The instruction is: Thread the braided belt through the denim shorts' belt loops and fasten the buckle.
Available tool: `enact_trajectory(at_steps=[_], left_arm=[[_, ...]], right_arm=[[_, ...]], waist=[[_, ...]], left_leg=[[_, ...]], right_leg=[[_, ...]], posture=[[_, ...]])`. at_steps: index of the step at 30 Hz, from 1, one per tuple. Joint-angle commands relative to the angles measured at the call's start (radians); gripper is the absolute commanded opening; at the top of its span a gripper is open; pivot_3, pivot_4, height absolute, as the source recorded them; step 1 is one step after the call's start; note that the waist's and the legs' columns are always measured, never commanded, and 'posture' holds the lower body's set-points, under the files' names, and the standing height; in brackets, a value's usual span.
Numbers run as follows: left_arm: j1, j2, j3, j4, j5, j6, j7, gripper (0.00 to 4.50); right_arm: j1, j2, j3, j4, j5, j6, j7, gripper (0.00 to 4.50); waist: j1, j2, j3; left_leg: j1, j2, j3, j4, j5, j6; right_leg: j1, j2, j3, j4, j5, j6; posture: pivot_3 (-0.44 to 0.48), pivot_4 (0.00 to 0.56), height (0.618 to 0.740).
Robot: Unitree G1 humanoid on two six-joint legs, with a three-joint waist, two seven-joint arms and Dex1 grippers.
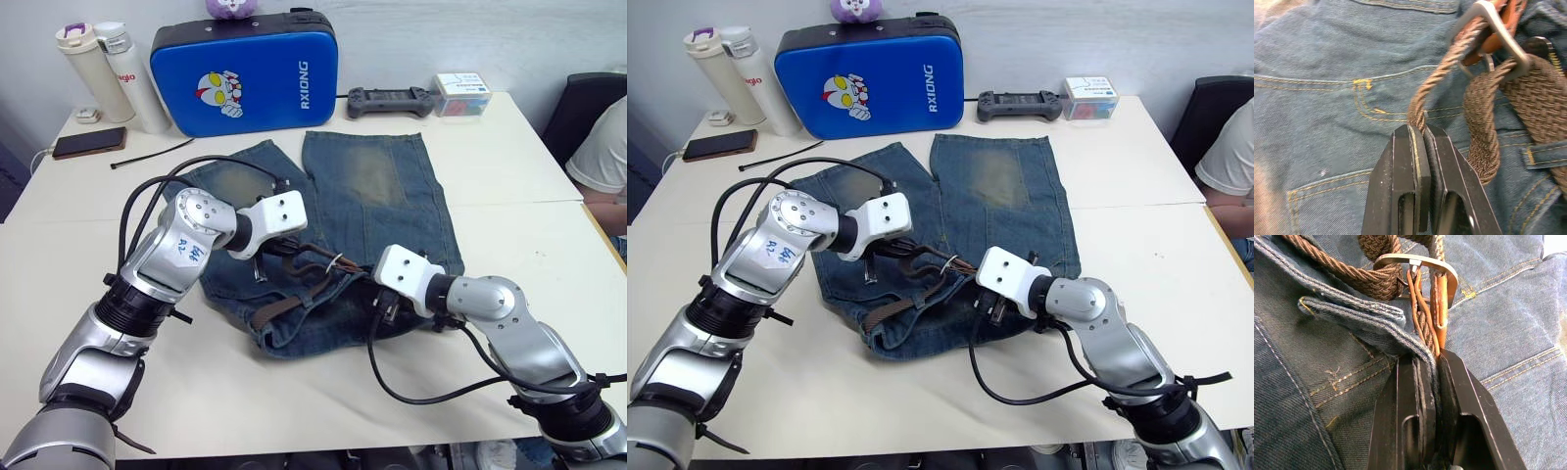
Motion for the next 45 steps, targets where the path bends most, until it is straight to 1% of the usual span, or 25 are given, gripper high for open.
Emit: enact_trajectory(at_steps=[1, 9, 12, 19, 26, 28, 29, 30, 32, 34, 35, 37, 39, 43, 45], left_arm=[[-0.015, -0.004, -0.012, -0.087, -0.041, 0.002, -0.054, 0.02], [-0.014, 0.008, -0.027, -0.137, -0.069, 0.026, -0.114, 0.02], [-0.015, 0.008, -0.028, -0.139, -0.072, 0.030, -0.112, 0.02], [-0.048, -0.059, -0.040, -0.059, -0.030, -0.034, -0.044, 0.02], [-0.064, -0.103, -0.051, -0.039, -0.013, -0.056, -0.020, 0.02], [-0.067, -0.127, -0.028, -0.034, -0.022, -0.022, 0.002, 0.02], [-0.068, -0.139, 0.000, -0.037, -0.052, 0.027, 0.002, 0.02], [-0.067, -0.130, 0.015, -0.052, -0.079, 0.057, -0.021, 0.78], [-0.065, -0.106, 0.032, -0.080, -0.113, 0.097, -0.058, 1.48], [-0.073, -0.075, 0.075, -0.092, -0.146, 0.144, -0.071, 2.43], [-0.075, -0.055, 0.101, -0.103, -0.170, 0.170, -0.082, 2.72], [-0.081, -0.026, 0.149, -0.115, -0.215, 0.215, -0.094, 3.78], [-0.086, 0.006, 0.206, -0.117, -0.266, 0.265, -0.100, 4.46], [-0.089, 0.034, 0.286, -0.125, -0.359, 0.350, -0.095, 4.46], [-0.092, 0.051, 0.285, -0.129, -0.368, 0.352, -0.080, 4.46]], right_arm=[[-0.021, 0.007, -0.017, -0.035, 0.010, -0.016, -0.004, 0.00], [-0.022, 0.004, -0.018, -0.033, 0.013, -0.016, -0.003, 0.00], [-0.025, 0.004, -0.016, -0.031, 0.014, -0.017, -0.003, 0.00], [-0.031, 0.008, -0.010, -0.034, 0.016, -0.013, -0.003, 0.00], [-0.031, 0.006, -0.008, -0.038, 0.018, -0.010, -0.001, 0.00], [-0.032, 0.006, -0.008, -0.035, 0.018, -0.010, 0.001, 0.00], [-0.033, 0.006, -0.008, -0.035, 0.018, -0.010, 0.001, 0.00], [-0.033, 0.005, -0.008, -0.035, 0.017, -0.009, 0.002, 0.00], [-0.032, 0.003, -0.009, -0.034, 0.017, -0.010, 0.005, 0.00], [-0.030, -0.005, -0.012, -0.032, 0.018, -0.012, 0.011, 0.00], [-0.026, -0.010, -0.014, -0.033, 0.018, -0.013, 0.015, 0.00], [-0.020, -0.018, -0.016, -0.036, 0.019, -0.015, 0.022, 0.00], [-0.007, -0.034, -0.016, -0.041, 0.024, -0.027, 0.040, 0.00], [0.024, -0.060, -0.016, -0.054, 0.058, -0.052, 0.088, 0.00], [0.034, -0.055, -0.026, -0.054, 0.081, -0.052, 0.099, 0.00]], waist=[[0.000, 0.000, 0.000], [0.000, 0.000, 0.000], [-0.001, 0.000, 0.000], [0.000, 0.000, 0.000], [0.000, 0.000, 0.000], [0.000, 0.000, 0.000], [0.000, 0.000, 0.000], [0.001, 0.000, 0.000], [0.000, 0.000, 0.000], [-0.004, 0.000, 0.000], [-0.003, 0.000, 0.000], [-0.006, 0.000, 0.000], [-0.007, 0.000, 0.000], [-0.007, 0.000, 0.000], [-0.004, 0.000, 0.000]], left_leg=[[0.000, 0.000, 0.000, 0.000, 0.000, 0.000], [0.000, 0.000, 0.000, 0.000, 0.000, 0.000], [0.000, 0.000, 0.000, 0.000, 0.000, 0.000], [0.000, 0.000, 0.000, 0.000, 0.000, 0.000], [0.000, 0.000, 0.000, 0.000, 0.000, 0.000], [0.000, 0.000, 0.000, 0.000, 0.000, 0.000], [0.000, 0.000, 0.000, 0.000, 0.000, 0.000], [0.000, 0.000, 0.000, 0.000, 0.000, 0.000], [0.000, 0.000, 0.000, 0.000, 0.000, 0.000], [0.000, 0.000, 0.000, 0.000, 0.000, 0.000], [0.000, 0.000, 0.000, 0.000, 0.000, 0.000], [0.000, 0.000, 0.000, 0.000, 0.000, 0.000], [0.000, 0.000, 0.000, 0.000, 0.000, 0.000], [0.000, 0.000, 0.000, 0.000, 0.000, 0.000], [0.000, 0.000, 0.000, 0.000, 0.000, 0.000]], right_leg=[[0.000, 0.000, 0.000, 0.000, 0.000, 0.000], [0.000, 0.000, 0.000, 0.000, 0.000, 0.000], [0.000, 0.000, 0.000, 0.000, 0.000, 0.000], [0.000, 0.000, 0.000, 0.000, 0.000, 0.000], [0.000, 0.000, 0.000, 0.000, 0.000, 0.000], [0.000, 0.000, 0.000, 0.000, 0.000, 0.000], [0.000, 0.000, 0.000, 0.000, 0.000, 0.000], [0.000, 0.000, 0.000, 0.000, 0.000, 0.000], [0.000, 0.000, 0.000, 0.000, 0.000, 0.000], [0.000, 0.000, 0.000, 0.000, 0.000, 0.000], [0.000, 0.000, 0.000, 0.000, 0.000, 0.000], [0.000, 0.000, 0.000, 0.000, 0.000, 0.000], [0.000, 0.000, 0.000, 0.000, 0.000, 0.000], [0.000, 0.000, 0.000, 0.000, 0.000, 0.000], [0.000, 0.000, 0.000, 0.000, 0.000, 0.000]], posture=[[0.000, 0.150, 0.740], [0.000, 0.150, 0.740], [0.000, 0.150, 0.740], [0.000, 0.150, 0.740], [0.000, 0.150, 0.740], [0.000, 0.150, 0.740], [0.000, 0.150, 0.740], [0.000, 0.150, 0.740], [0.000, 0.150, 0.740], [0.000, 0.150, 0.740], [0.000, 0.150, 0.740], [0.000, 0.150, 0.740], [0.000, 0.150, 0.740], [0.000, 0.150, 0.740], [0.000, 0.150, 0.740]])
